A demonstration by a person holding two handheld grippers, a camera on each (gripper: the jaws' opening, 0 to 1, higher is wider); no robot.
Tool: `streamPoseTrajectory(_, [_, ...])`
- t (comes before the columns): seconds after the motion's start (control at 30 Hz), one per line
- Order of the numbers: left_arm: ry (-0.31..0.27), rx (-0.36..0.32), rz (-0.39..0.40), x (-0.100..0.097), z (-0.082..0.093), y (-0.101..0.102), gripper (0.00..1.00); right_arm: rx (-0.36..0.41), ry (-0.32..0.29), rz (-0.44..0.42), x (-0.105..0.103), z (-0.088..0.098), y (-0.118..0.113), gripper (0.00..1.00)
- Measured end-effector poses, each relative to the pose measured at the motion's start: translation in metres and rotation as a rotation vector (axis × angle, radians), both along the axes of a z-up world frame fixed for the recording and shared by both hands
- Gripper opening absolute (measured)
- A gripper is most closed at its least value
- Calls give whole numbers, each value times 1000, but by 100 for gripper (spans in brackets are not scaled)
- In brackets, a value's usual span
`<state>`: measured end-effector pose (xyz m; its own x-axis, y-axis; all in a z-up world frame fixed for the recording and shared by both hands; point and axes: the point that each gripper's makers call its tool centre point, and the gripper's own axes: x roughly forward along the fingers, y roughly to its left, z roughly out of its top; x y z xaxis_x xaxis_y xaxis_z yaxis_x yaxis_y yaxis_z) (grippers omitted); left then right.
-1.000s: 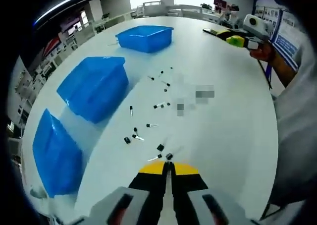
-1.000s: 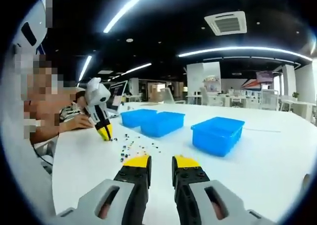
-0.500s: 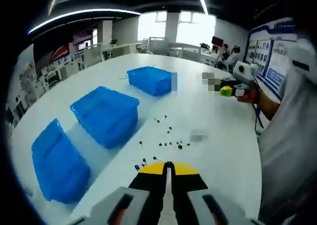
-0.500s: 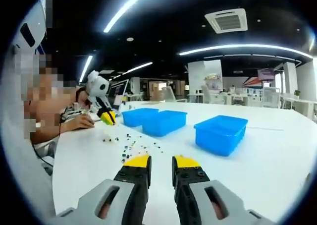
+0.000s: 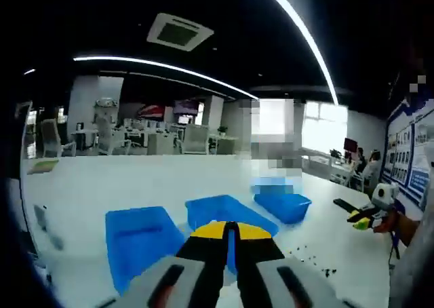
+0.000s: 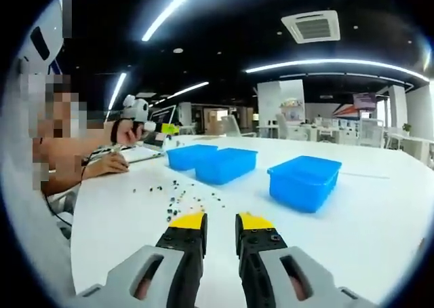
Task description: Pick up the resistors one by one and place each resistor into its matching bin, sorting the parts by color and model until every resistor is separated into the correct bin for its type
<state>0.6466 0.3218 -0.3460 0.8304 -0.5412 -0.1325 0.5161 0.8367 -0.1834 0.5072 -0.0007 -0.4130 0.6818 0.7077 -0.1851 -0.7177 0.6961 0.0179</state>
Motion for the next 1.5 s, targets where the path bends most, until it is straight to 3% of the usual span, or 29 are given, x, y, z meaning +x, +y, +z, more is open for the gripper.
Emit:
streamPoseTrajectory(0.07, [-53,40,150,19,1,27,7,0,0,2,0,1,1,19])
streamPoseTrajectory(0.1, [-49,74,220,28,-4,41,7,0,-1,1,1,1,1,19])
streamPoseTrajectory(0.13, [-40,78,233,32,-7,45,7,1,0,1,1,1,0,19])
streamPoseTrajectory(0.33, [-29,82,234,37,-14,42,7,-1,8,-12,3,-1,-6,19])
streamPoseTrajectory(0.43, [25,70,250,37,-25,43,21,-1,14,-18,4,-3,-8,19])
streamPoseTrajectory(0.5, [68,42,263,35,-30,44,24,0,14,-16,5,-3,-7,19])
streamPoseTrajectory(0.7, [24,62,258,32,-18,47,23,5,11,-11,5,-2,-5,19])
streamPoseTrajectory(0.83, [-27,120,228,27,-5,42,22,6,11,-10,5,-3,-5,19])
streamPoseTrajectory(0.93, [-30,154,201,23,-2,39,22,6,9,-9,4,-2,-5,19])
streamPoseTrajectory(1.03, [-12,209,86,9,-1,20,22,8,4,-8,3,-1,-5,19])
streamPoseTrajectory(1.13, [-27,305,-10,-5,0,4,22,10,6,-9,2,0,-4,19])
streamPoseTrajectory(1.23, [0,475,-135,-24,-10,-12,20,0,6,0,0,0,1,19])
streamPoseTrajectory(1.33, [34,618,-320,-49,-29,-34,20,-2,4,10,-3,0,4,19])
streamPoseTrajectory(1.5, [146,772,-665,-106,-66,-65,20,10,5,9,-7,-1,5,19])
